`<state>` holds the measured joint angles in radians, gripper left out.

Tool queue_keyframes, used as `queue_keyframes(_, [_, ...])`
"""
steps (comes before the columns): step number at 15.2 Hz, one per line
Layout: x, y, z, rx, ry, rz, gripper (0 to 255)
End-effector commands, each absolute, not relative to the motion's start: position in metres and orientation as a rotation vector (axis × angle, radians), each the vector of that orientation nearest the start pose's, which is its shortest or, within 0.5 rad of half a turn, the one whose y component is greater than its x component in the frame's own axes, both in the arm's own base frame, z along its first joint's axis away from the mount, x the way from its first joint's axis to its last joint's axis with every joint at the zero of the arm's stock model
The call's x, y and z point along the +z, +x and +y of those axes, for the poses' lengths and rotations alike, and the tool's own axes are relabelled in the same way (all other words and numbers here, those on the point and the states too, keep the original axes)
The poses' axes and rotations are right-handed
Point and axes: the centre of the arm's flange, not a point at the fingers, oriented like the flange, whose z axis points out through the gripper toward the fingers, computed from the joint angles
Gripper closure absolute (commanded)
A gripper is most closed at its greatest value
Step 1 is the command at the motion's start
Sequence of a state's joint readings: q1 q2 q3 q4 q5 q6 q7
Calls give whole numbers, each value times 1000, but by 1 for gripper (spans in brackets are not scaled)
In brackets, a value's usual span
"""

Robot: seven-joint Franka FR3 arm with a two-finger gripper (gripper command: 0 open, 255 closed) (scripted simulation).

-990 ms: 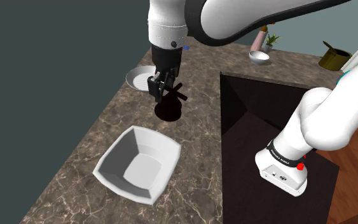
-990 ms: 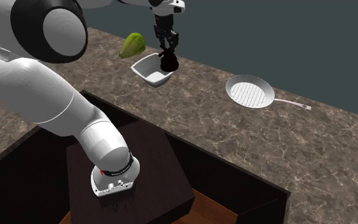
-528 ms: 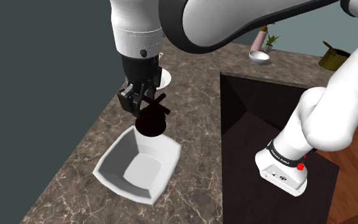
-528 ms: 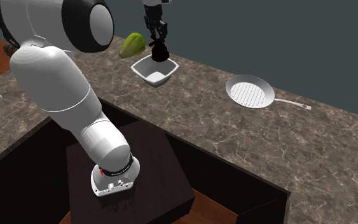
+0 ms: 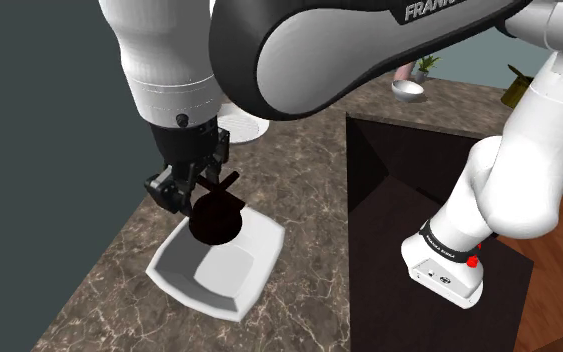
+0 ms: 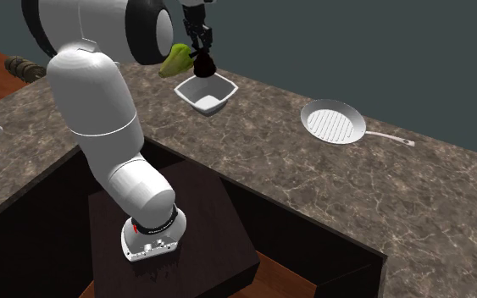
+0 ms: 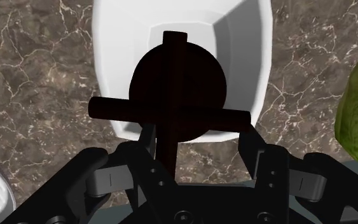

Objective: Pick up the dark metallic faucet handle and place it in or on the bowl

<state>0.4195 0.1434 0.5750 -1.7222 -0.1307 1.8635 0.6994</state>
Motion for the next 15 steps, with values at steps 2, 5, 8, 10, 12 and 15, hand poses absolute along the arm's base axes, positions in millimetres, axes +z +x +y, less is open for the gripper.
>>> queue_keyframes(2, [492,351,491,-81,-3114,-511,255])
queue_keyframes(5, [476,351,491,-81,-3114,-511,255])
queue_keyframes(8, [460,351,491,-81,-3114,-511,255])
queue_keyframes(10, [450,351,491,-81,-3114,-511,255])
queue_keyframes(12, [439,351,491,-81,-3114,-511,255])
queue_keyframes(15, [423,351,491,-81,-3114,-511,255])
